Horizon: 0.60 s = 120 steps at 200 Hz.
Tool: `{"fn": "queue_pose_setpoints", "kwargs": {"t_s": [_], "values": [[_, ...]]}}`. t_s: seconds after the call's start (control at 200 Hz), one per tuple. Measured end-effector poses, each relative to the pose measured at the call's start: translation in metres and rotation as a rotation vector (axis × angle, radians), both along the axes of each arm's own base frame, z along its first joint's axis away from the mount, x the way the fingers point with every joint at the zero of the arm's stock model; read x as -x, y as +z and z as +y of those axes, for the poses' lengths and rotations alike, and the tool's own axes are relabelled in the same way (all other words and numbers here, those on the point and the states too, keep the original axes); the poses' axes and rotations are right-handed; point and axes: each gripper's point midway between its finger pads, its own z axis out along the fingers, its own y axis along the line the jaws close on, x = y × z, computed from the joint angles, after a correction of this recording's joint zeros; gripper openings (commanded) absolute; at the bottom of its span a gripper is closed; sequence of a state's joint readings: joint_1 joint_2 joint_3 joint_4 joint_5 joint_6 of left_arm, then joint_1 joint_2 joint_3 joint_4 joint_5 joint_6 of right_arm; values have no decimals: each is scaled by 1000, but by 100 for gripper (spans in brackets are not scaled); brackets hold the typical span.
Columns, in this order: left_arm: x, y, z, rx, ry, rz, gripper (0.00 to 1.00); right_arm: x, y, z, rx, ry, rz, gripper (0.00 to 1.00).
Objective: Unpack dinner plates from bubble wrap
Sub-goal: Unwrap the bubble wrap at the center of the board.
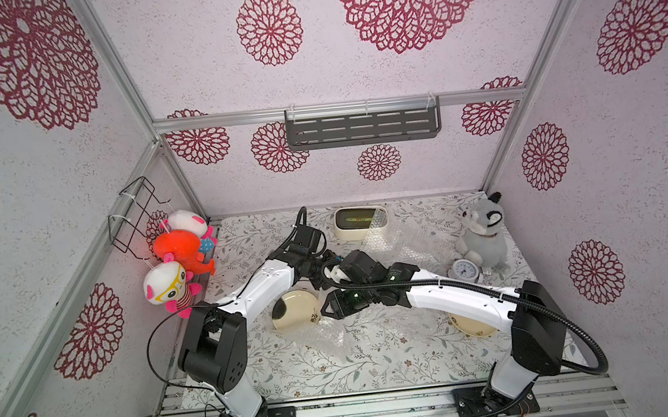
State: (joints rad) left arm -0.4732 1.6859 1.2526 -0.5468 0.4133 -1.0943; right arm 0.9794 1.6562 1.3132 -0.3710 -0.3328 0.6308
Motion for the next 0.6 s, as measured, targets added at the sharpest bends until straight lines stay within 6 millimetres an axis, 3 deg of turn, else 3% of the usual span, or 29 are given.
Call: {"fn": "queue_pose_setpoints", "kwargs": {"t_s": [0.19, 0.375, 0.475, 0.52, 0.565, 0.6], "values": [[9, 25, 31, -93, 33, -64, 62, 13, 20, 16, -84, 83, -46, 8], [32, 60, 68, -161, 88, -169, 66, 39, 49, 31, -193, 212, -88, 6], [51, 61, 94, -212, 134, -187, 79, 51, 58, 34, -227, 262, -96, 5], [67, 63, 102, -207, 134, -179, 88, 43, 54, 29, -198, 210, -79, 5], [80, 70, 106, -185, 139, -191, 99, 27, 36, 18, -141, 140, -50, 4], [88, 78, 108, -155, 146, -213, 98, 16, 20, 10, -94, 93, -25, 4]]}}
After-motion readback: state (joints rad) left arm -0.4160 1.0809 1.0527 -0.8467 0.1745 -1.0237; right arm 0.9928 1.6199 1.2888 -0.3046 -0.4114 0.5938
